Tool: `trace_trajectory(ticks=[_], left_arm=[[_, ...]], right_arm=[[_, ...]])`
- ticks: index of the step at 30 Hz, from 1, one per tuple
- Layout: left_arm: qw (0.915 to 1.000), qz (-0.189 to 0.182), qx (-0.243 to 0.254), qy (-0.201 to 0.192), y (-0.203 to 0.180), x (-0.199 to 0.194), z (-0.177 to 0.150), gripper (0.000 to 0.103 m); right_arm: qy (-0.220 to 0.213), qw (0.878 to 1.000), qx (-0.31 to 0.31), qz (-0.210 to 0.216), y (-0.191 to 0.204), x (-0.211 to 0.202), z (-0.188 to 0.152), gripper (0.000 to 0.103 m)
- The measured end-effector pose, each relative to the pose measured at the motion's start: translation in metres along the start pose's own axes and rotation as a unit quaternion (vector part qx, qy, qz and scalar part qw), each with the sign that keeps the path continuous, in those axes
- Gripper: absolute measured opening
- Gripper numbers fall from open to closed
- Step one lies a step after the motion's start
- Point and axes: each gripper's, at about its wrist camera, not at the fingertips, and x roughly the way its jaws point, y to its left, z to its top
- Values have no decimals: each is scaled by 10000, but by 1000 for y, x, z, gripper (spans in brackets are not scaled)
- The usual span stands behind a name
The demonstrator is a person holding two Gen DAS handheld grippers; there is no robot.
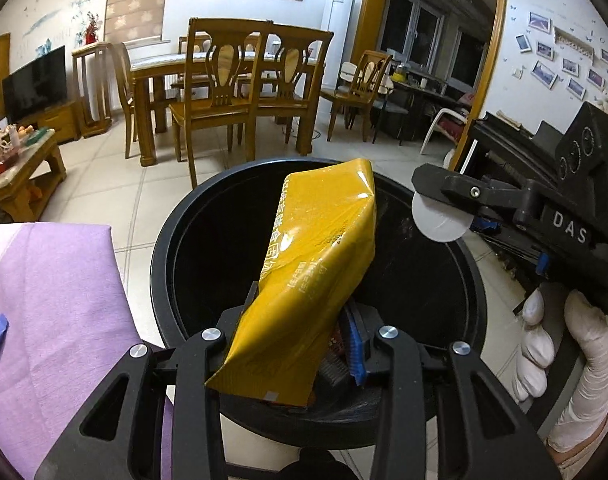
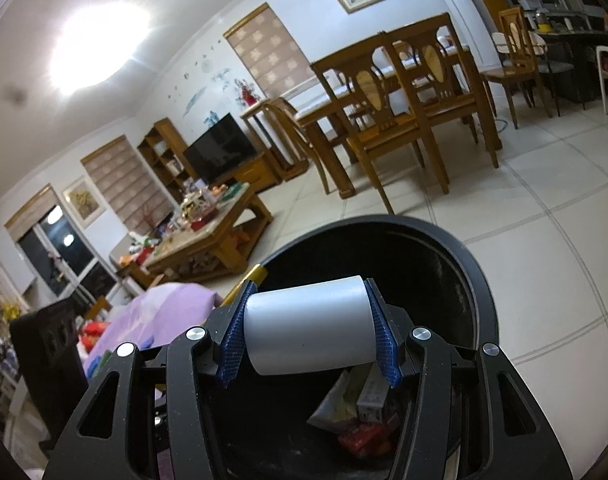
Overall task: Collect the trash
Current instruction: 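Open both tools to drop the bag and roll into the bin, then grasp the blue wrapper with the left tool while the right tool grasps the white cup lid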
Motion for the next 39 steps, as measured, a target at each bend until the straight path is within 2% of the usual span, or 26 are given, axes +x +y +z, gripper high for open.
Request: trace_trajectory(ticks=[1,2,4,8,10,12,16,20,25,31,35,39], left_arm=[[10000,53,-5,16,-2,2,1,50],[9999,132,-32,11,-2,1,1,69],[9997,231,-65,-90,-1,-3,2,85],[9997,206,-36,-124,-2,-10,2,88],[9996,212,-26,-161,-4,-15,1,90],[9996,213,-27,-186,-4,-19,1,97],[9992,265,20,-306,-1,-36,-1,98],[9983,386,-98,-418,22,-62,-9,98],[9955,647,-446,-530,68,-96,-25,98],[9887,1042,-862,-644,137,-150,-54,98],[9799,1467,-1180,-662,185,-188,-77,98],[9670,1944,-1582,-459,243,-218,-104,98]], right_arm=[[40,10000,-5,-14,1,3,-2,55],[58,10000,-3,-20,1,3,-2,57],[43,10000,15,-38,2,4,-3,68],[-57,10000,7,-72,2,2,-2,69],[-93,9999,38,-58,1,1,-1,73],[-130,9999,33,-62,1,-2,-1,76],[-188,9998,-38,54,10,-6,-2,81],[-173,9992,-273,246,37,-6,-10,83],[153,9949,-804,591,96,11,-23,83],[729,9760,-1714,1125,199,41,-57,83],[1219,9528,-2284,1588,275,63,-87,83],[1701,9254,-2806,1898,338,81,-123,83]])
